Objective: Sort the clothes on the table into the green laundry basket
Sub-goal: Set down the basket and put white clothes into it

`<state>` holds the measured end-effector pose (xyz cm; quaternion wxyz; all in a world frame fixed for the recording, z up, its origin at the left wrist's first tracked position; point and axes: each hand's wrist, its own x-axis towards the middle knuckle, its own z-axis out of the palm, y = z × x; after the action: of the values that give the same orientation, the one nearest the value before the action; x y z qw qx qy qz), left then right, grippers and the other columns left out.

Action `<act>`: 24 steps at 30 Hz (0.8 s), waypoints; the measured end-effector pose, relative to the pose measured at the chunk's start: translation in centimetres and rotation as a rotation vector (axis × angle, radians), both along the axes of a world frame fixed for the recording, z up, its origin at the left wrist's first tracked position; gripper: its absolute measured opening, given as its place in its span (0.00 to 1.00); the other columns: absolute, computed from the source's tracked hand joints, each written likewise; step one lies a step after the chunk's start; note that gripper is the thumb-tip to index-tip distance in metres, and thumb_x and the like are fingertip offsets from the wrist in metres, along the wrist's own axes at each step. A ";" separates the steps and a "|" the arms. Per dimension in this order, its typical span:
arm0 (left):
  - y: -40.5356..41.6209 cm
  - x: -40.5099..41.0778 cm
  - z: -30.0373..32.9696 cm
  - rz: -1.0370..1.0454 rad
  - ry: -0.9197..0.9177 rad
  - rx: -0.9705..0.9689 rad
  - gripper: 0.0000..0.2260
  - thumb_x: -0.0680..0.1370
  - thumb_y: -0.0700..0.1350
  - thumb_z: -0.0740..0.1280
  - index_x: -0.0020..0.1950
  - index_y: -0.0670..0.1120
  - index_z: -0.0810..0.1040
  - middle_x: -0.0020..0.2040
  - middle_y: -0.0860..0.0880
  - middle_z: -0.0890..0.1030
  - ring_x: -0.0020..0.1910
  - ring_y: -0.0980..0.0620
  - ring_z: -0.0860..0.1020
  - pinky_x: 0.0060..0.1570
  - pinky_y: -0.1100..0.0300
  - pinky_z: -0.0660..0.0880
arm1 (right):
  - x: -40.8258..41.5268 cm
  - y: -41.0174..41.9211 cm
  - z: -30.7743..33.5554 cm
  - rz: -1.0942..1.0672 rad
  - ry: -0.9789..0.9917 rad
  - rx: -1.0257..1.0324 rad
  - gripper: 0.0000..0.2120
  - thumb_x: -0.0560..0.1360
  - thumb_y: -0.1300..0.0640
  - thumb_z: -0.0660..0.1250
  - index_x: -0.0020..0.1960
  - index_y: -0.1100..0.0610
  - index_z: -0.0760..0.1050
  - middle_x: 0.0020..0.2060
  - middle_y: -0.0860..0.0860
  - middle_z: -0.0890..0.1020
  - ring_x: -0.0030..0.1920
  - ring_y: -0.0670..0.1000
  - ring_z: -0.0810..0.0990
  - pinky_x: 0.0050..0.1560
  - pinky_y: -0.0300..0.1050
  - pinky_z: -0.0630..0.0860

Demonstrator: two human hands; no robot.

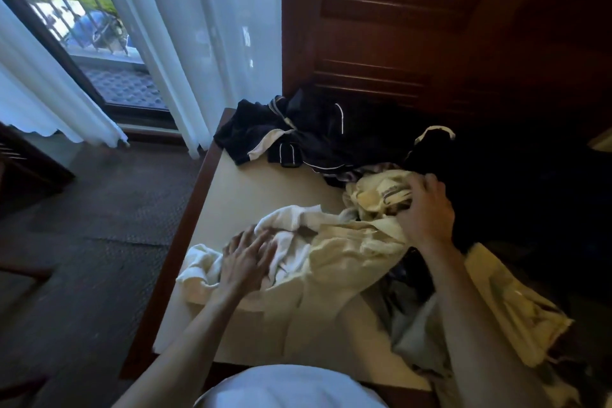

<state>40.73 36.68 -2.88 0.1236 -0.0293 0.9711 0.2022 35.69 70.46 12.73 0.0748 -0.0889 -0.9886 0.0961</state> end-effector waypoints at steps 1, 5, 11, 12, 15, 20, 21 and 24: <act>0.0 0.0 0.1 0.007 -0.001 -0.025 0.30 0.78 0.70 0.44 0.75 0.65 0.67 0.79 0.50 0.64 0.75 0.44 0.64 0.71 0.46 0.63 | 0.9 -0.6 -1.7 0.073 0.013 0.133 0.24 0.66 0.59 0.71 0.62 0.53 0.73 0.59 0.57 0.73 0.58 0.63 0.71 0.53 0.59 0.69; 0.5 0.2 1.8 0.021 0.052 -0.090 0.32 0.77 0.68 0.43 0.79 0.61 0.64 0.82 0.43 0.57 0.76 0.36 0.63 0.72 0.38 0.62 | 6.8 -4.9 -8.1 0.411 -0.481 0.143 0.33 0.67 0.47 0.66 0.71 0.50 0.69 0.68 0.54 0.70 0.69 0.61 0.68 0.67 0.62 0.60; 3.2 3.3 2.6 -0.314 0.082 -0.019 0.34 0.76 0.76 0.53 0.79 0.71 0.44 0.82 0.50 0.32 0.80 0.38 0.35 0.74 0.30 0.37 | 7.4 -5.5 -7.1 0.183 -0.260 -0.043 0.33 0.72 0.29 0.61 0.75 0.38 0.64 0.75 0.51 0.62 0.77 0.60 0.57 0.69 0.65 0.60; 3.9 3.4 2.3 -0.367 0.085 -0.050 0.34 0.76 0.76 0.52 0.78 0.72 0.42 0.81 0.51 0.31 0.80 0.36 0.35 0.72 0.28 0.34 | 7.2 -5.3 -7.0 0.161 -0.303 -0.075 0.35 0.73 0.27 0.60 0.77 0.34 0.58 0.80 0.52 0.52 0.79 0.60 0.49 0.72 0.66 0.56; 5.2 2.6 1.2 -0.414 0.033 -0.121 0.31 0.77 0.76 0.50 0.77 0.73 0.46 0.83 0.50 0.37 0.80 0.31 0.44 0.70 0.27 0.30 | 8.4 -6.4 -9.9 0.194 -0.498 -0.029 0.39 0.74 0.24 0.52 0.80 0.35 0.45 0.81 0.58 0.41 0.80 0.63 0.43 0.75 0.66 0.43; 4.9 0.6 0.7 -0.397 0.009 -0.160 0.27 0.77 0.74 0.50 0.73 0.67 0.63 0.80 0.51 0.60 0.74 0.34 0.61 0.69 0.33 0.52 | 10.0 -7.8 -12.5 0.185 -0.427 0.005 0.31 0.79 0.33 0.49 0.72 0.52 0.67 0.65 0.69 0.74 0.68 0.69 0.70 0.70 0.69 0.54; 4.7 0.2 0.9 -0.388 -0.008 -0.158 0.26 0.77 0.74 0.50 0.72 0.67 0.64 0.79 0.53 0.60 0.76 0.36 0.58 0.70 0.36 0.51 | 9.8 -7.9 -13.1 0.158 -0.400 -0.012 0.30 0.80 0.33 0.47 0.69 0.52 0.70 0.63 0.69 0.77 0.66 0.67 0.70 0.68 0.69 0.56; 4.7 -0.8 1.4 -0.365 -0.068 -0.160 0.26 0.77 0.75 0.49 0.70 0.65 0.66 0.78 0.54 0.59 0.77 0.42 0.53 0.68 0.42 0.47 | 8.5 -9.0 -13.6 0.100 -0.459 -0.067 0.26 0.80 0.34 0.52 0.56 0.53 0.78 0.56 0.65 0.80 0.59 0.66 0.75 0.64 0.69 0.65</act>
<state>39.97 41.41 -1.51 0.1883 0.1307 0.9685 0.0973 44.20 61.50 -0.87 -0.1596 -0.0616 -0.9791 0.1096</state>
